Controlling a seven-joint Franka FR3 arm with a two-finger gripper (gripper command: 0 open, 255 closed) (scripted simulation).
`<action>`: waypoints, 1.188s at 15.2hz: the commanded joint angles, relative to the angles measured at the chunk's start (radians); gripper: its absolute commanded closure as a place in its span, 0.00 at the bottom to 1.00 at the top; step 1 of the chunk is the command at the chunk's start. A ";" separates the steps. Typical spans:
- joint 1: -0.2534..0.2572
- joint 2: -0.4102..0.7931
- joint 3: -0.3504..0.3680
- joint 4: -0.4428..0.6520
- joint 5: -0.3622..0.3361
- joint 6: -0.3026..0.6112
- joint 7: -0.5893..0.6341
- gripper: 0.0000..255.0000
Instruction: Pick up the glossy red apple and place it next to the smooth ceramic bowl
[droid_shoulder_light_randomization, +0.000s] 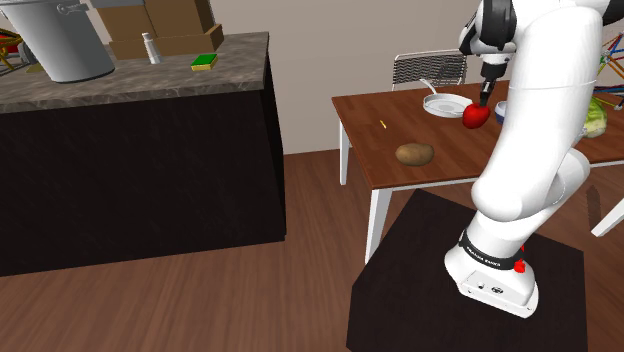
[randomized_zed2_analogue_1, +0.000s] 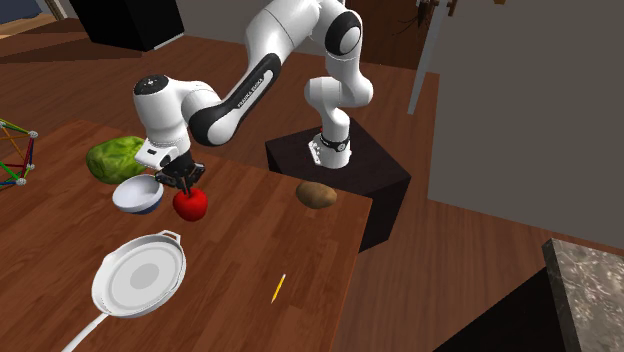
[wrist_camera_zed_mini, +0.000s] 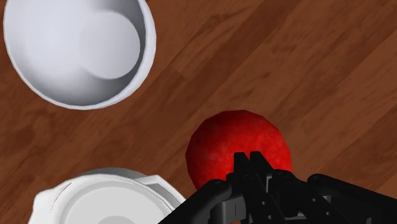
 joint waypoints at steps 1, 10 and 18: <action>0.000 0.000 0.000 0.000 0.000 0.000 0.000 0.00; 0.038 -0.070 -0.028 0.060 -0.066 -0.107 0.043 0.00; 0.038 -0.070 -0.028 0.060 -0.066 -0.107 0.043 0.00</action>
